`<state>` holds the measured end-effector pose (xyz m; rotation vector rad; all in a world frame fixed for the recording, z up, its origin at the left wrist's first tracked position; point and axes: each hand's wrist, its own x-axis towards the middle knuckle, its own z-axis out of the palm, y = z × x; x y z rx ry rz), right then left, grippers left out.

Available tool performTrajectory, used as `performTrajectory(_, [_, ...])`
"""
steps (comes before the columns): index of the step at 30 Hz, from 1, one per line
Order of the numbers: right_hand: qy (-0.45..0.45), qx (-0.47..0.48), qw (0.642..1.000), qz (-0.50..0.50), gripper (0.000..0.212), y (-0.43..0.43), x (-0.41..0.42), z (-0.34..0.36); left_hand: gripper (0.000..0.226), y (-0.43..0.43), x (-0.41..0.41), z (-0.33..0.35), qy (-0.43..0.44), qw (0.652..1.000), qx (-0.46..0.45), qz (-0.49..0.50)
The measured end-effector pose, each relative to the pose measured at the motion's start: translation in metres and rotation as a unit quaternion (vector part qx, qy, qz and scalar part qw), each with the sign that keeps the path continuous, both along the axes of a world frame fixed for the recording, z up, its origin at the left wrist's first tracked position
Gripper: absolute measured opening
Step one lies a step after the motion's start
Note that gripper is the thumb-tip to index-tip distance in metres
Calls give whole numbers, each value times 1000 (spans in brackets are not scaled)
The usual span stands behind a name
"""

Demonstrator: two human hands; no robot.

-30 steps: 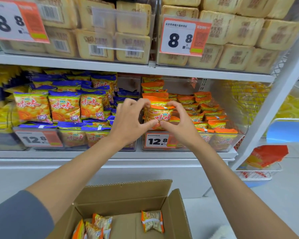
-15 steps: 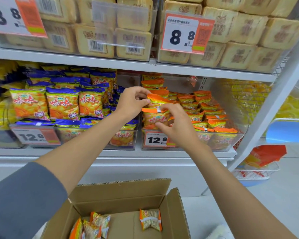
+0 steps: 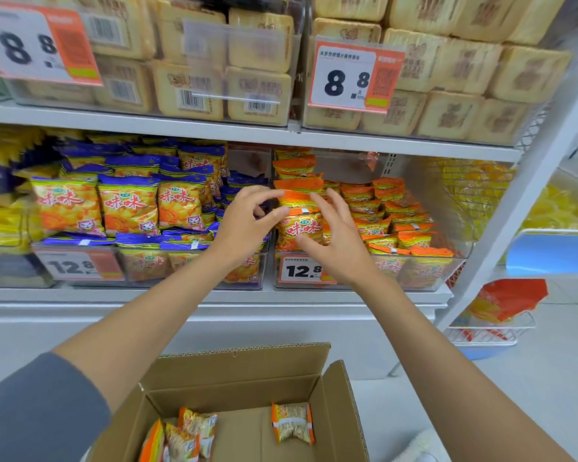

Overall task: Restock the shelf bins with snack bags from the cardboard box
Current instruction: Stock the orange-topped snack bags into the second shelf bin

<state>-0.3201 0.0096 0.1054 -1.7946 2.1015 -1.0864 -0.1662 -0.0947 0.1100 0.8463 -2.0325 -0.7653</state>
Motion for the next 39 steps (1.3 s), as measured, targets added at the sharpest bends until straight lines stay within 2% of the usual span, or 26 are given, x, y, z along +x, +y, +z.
performTrajectory(2, [0, -40, 999, -28, 71, 4, 4, 1, 44, 4, 3, 0, 15, 1000, 11, 12])
performTrajectory(4, [9, -126, 989, -74, 58, 13, 10, 3, 46, 12, 8, 1, 26, 999, 13, 39])
performTrajectory(6, [38, -218, 970, -99, 36, 23, 19, 0, 36, 23, 16, -2, 36, 997, 13, 68])
performTrajectory(8, [57, -252, 963, -82, 19, 35, 30, -9, 19, 40, 27, -11, 42, 995, 43, 80])
performTrajectory(11, [21, -170, 985, -24, 12, 51, 51, -43, 11, 70, 51, -46, 31, 991, 119, 60])
performTrajectory(15, [-26, 27, 999, 22, 6, 74, 76, -115, 11, 101, 97, -122, -77, 974, 207, 41])
performTrajectory(18, [-75, 188, 979, 22, 12, 83, 78, -182, 12, 113, 128, -183, -168, 946, 275, 38])
performTrajectory(21, [-121, 327, 937, -10, 23, 89, 71, -250, 13, 119, 143, -233, -189, 916, 352, 40])
performTrajectory(23, [-116, 393, 912, -25, 33, 90, 64, -292, 12, 121, 148, -258, -187, 902, 386, 51])
performTrajectory(29, [6, 472, 882, -8, 71, 94, 61, -383, 8, 127, 152, -309, -181, 874, 446, 66])
performTrajectory(31, [54, 473, 879, 1, 69, 95, 66, -391, 11, 129, 153, -317, -179, 866, 462, 69])
performTrajectory(33, [85, 453, 887, -2, 58, 94, 74, -395, 17, 127, 153, -319, -194, 855, 475, 73])
performTrajectory(34, [56, 436, 898, -7, 51, 93, 80, -397, 18, 126, 153, -320, -193, 851, 481, 85])
performTrajectory(35, [-26, 421, 906, -26, 43, 89, 88, -391, 22, 124, 153, -320, -184, 848, 486, 99])
performTrajectory(36, [-147, 404, 901, -53, 36, 84, 95, -382, 32, 121, 152, -318, -174, 846, 492, 111])
performTrajectory(37, [-267, 401, 874, -65, 30, 79, 103, -367, 50, 118, 152, -316, -171, 838, 507, 105])
performTrajectory(39, [-446, 417, 792, -33, 21, 70, 115, -334, 85, 114, 151, -306, -151, 803, 574, 45])
